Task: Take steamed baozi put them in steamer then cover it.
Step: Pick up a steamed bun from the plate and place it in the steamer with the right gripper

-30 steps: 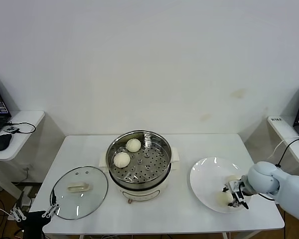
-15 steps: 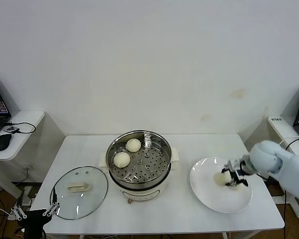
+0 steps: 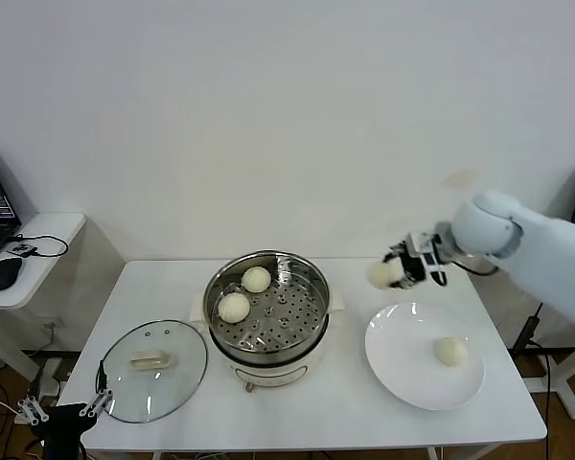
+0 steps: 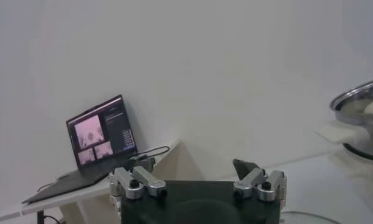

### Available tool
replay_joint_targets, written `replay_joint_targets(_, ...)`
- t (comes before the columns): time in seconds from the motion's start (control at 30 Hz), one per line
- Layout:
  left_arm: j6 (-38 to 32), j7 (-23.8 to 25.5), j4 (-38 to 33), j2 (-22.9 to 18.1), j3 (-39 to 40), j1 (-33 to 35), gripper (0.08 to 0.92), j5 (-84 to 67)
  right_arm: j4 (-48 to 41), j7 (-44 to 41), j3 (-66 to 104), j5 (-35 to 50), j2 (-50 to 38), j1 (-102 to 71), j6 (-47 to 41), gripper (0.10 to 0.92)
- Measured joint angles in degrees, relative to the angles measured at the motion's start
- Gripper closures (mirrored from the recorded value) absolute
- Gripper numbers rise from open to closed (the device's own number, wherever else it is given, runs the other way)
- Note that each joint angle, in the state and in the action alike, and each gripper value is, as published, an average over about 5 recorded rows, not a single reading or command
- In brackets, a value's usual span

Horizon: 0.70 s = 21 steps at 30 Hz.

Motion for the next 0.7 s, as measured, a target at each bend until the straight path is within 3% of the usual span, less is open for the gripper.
replay_joint_targets(0.4,-0.3,-0.2,-1.0,-0.6,-0.7,0.6,0.177,0.0,0.6,1.8,-10.3,7.2,12.9,9.0,5.1,0.482)
replay_joint_targets(0.7,-0.2,-0.2,-2.0,-1.2,-1.2,0.9,0.177,0.0,-1.7,1.8,-15.0,4.5,21.1,9.1,12.0,0.482)
